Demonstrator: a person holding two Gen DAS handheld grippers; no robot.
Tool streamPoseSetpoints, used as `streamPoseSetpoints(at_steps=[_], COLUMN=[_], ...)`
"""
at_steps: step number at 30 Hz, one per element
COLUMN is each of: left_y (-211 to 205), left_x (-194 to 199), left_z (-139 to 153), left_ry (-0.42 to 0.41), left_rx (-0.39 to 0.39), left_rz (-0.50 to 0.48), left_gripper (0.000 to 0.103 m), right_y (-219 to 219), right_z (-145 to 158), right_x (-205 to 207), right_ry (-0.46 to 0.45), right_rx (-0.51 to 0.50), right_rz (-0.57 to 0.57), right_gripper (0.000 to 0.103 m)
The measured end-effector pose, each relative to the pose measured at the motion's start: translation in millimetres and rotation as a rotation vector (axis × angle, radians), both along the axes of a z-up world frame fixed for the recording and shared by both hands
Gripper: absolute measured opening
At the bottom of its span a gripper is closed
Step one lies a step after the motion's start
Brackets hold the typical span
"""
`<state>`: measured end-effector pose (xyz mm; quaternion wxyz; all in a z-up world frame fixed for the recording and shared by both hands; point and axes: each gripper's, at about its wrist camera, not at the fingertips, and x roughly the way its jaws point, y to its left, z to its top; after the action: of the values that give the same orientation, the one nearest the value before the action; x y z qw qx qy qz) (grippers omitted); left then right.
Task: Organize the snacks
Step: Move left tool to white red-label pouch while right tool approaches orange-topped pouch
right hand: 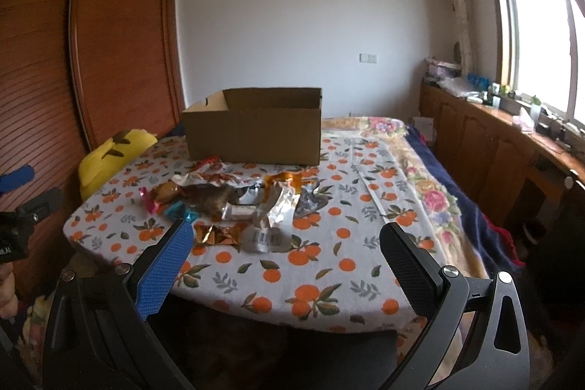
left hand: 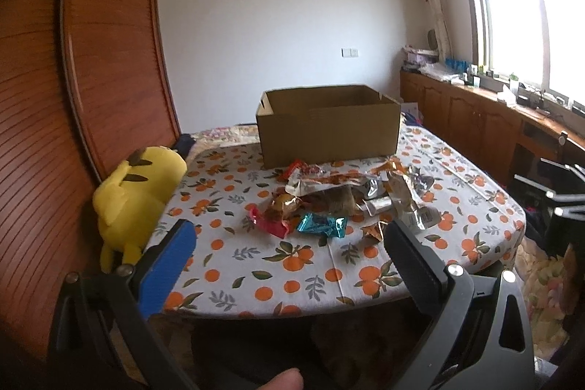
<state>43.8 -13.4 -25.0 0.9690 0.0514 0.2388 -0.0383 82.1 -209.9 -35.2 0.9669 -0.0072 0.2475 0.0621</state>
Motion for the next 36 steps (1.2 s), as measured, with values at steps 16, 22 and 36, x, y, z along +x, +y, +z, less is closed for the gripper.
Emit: streamPoseSetpoints(at_steps=[16, 22, 36], left_y=[-13.7, -20.7, -33.0], left_x=[93.5, 130.5, 198.0], left_z=[-37.3, -42.2, -56.2], left_ry=[0.104, 0.136, 0.183], left_rx=[0.024, 0.049, 0.13], left_rz=[-0.13, -0.213, -0.351], left_gripper=[0.102, 0.101, 0.1], right_y=[5.2, 15.1, 28.4], right_z=[-47.6, -74.5, -101.3], right_x=[111.5, 149.3, 204.2], right_ry=[0.171, 0.267, 0.373], right_rx=[0.006, 0.017, -0.01], right_rz=[0.134, 0.171, 0.179], right_gripper=[0.099, 0.089, 0.066])
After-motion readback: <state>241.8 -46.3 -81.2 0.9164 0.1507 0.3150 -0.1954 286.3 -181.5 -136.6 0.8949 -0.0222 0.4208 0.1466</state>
